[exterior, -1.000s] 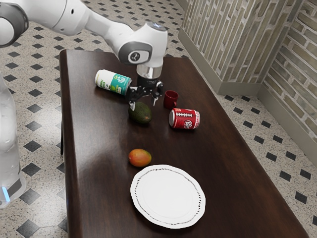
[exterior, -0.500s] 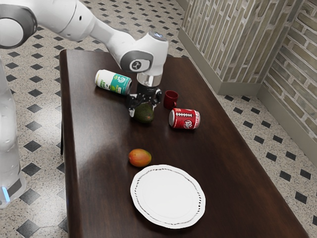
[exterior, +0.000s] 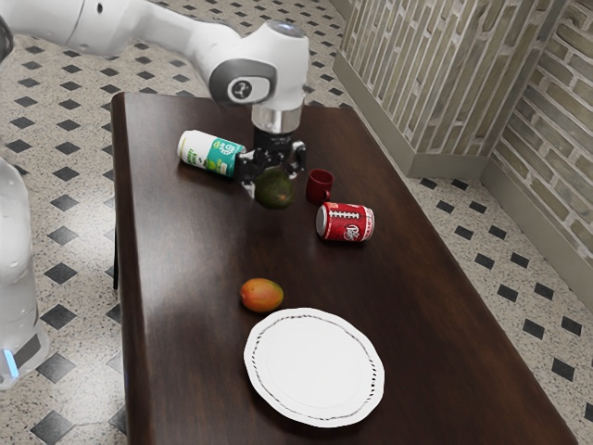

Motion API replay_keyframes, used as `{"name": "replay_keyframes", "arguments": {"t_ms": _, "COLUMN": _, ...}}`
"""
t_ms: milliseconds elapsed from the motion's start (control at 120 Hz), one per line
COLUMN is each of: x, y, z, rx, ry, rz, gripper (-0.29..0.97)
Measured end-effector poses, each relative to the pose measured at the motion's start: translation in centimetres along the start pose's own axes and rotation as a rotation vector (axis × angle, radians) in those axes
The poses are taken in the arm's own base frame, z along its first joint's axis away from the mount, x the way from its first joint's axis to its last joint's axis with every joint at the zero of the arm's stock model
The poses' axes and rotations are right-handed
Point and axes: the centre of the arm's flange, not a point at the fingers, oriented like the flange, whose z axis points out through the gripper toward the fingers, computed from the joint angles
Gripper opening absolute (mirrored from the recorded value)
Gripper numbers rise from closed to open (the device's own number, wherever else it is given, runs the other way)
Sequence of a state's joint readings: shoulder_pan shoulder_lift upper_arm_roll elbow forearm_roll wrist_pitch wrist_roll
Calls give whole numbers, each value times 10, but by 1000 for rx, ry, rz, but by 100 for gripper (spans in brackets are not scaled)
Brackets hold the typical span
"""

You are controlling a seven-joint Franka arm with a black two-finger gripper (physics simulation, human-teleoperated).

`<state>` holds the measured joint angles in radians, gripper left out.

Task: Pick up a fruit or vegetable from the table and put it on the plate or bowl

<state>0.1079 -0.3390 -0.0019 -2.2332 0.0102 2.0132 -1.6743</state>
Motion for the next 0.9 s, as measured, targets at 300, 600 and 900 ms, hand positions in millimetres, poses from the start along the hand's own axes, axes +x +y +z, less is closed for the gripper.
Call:
{"name": "replay_keyframes", "arguments": {"t_ms": 300, "x": -145, "y": -18, "z": -63, "rx": -26, "ry": 31, "rz": 270, "gripper": 42}}
{"name": "replay_keyframes", "arguments": {"t_ms": 600, "x": -221, "y": -39, "z": -54, "rx": 33, "ry": 22, "rz": 411, "gripper": 41}}
{"name": "replay_keyframes", "arguments": {"t_ms": 900, "x": -277, "y": -50, "z": -45, "rx": 61, "ry": -3, "rz": 518, "gripper": 41}}
